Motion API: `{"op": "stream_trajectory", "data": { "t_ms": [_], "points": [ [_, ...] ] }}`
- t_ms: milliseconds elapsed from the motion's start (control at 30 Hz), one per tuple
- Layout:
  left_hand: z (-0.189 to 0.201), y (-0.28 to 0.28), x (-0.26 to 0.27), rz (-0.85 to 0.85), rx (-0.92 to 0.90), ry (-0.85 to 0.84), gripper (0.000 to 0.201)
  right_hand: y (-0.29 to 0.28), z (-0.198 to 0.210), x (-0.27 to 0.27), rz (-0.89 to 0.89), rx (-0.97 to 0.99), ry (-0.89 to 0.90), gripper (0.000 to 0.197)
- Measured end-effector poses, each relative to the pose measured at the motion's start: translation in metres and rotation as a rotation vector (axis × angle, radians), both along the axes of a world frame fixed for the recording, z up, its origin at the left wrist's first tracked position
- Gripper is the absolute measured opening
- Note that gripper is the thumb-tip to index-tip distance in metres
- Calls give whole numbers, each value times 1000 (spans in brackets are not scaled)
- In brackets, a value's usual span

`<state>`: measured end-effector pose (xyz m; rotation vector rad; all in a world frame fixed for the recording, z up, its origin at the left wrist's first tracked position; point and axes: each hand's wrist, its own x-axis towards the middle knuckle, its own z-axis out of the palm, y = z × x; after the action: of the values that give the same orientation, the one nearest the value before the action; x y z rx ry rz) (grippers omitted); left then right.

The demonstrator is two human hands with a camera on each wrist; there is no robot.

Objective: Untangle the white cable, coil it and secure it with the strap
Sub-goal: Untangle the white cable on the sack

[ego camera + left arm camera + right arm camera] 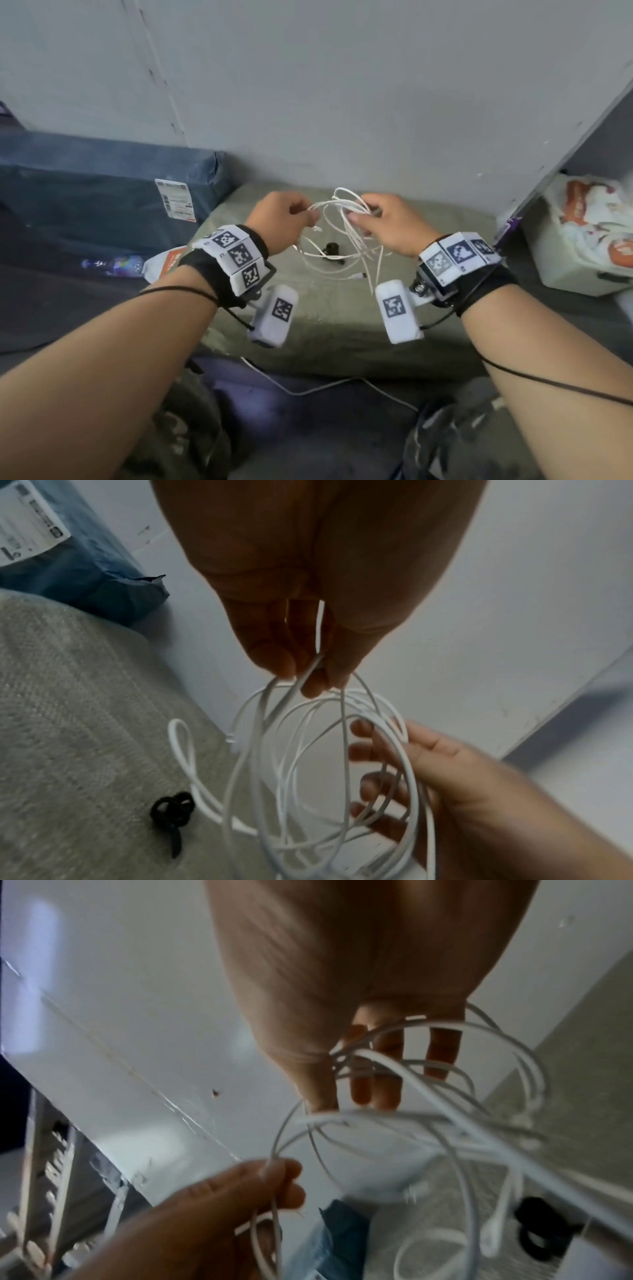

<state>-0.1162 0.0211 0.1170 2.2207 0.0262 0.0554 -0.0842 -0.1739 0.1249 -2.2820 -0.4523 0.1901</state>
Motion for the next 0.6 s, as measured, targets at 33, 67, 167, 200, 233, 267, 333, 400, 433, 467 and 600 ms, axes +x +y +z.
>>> {"op": "stream_trajectory", "data": {
  "t_ms": [33, 67, 167, 200, 233, 267, 333, 400, 433, 467, 600],
  "points": [
    [3, 2, -2, -7, -33, 0, 17, -5, 3, 1, -3, 15, 10, 14],
    [6, 3, -5, -13, -56, -2, 15, -8, 6, 1, -9, 45, 14, 14],
    [8, 4, -14, 4, -159, -8, 12, -18, 10, 2, -65, 192, 29, 18],
    [9, 4, -16, 18, -202, -6, 12, -20, 12, 2, -93, 229, 32, 18],
    [9, 5, -18, 28, -235, -8, 13, -24, 15, 1, -116, 252, 36, 15],
    [9, 6, -20, 33, -255, -10, 14, -28, 16, 1, -131, 270, 33, 12],
    [8, 9, -23, 35, -278, -11, 15, -37, 18, -2, -161, 272, 17, 14],
    [8, 12, -25, 56, -312, -9, 16, -46, 16, -5, -208, 260, 17, 15],
    [8, 14, -25, 69, -338, -5, 17, -50, 14, -5, -234, 253, 27, 13],
    [8, 16, -25, 80, -366, 0, 18, -54, 13, -6, -263, 249, 36, 14],
    [11, 20, -23, 106, -582, 57, 20, -70, 12, -2, -399, 279, 78, 15]
  ]
}}
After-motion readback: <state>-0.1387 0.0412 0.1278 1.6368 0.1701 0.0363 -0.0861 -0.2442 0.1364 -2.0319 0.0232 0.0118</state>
